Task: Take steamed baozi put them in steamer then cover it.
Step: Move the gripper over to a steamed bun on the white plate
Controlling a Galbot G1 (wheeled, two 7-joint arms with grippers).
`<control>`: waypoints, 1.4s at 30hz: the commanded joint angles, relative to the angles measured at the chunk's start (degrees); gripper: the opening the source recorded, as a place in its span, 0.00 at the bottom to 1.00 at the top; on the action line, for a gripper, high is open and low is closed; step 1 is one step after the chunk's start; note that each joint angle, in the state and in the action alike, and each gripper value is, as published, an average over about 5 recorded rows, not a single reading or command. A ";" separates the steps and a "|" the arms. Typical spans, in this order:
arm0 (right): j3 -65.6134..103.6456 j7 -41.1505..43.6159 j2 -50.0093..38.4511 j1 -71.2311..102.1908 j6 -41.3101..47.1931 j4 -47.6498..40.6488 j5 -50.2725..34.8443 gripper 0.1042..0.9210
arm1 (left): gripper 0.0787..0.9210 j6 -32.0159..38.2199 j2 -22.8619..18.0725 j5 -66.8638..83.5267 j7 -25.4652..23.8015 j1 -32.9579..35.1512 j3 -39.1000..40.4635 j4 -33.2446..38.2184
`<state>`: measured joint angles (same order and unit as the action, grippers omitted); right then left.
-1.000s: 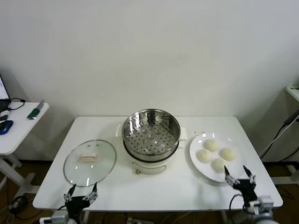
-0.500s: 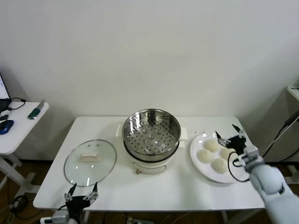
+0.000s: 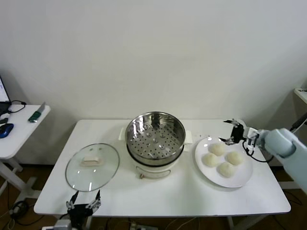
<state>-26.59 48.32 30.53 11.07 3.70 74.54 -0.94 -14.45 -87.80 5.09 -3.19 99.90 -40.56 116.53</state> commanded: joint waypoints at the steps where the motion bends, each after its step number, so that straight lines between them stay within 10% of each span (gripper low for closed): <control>1: -26.98 16.02 -2.31 -24.40 -2.80 -7.52 1.53 0.88 | 0.88 0.23 -0.12 -0.14 0.08 0.41 -0.01 0.07; 42: -32.00 17.51 29.11 -21.35 -2.71 -43.17 3.70 0.88 | 0.88 1.30 -0.81 -1.15 0.44 -0.41 0.85 -2.23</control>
<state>-58.54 65.48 57.52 -10.31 0.88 35.22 2.03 -13.14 -88.63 3.95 -2.75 99.51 -39.71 114.36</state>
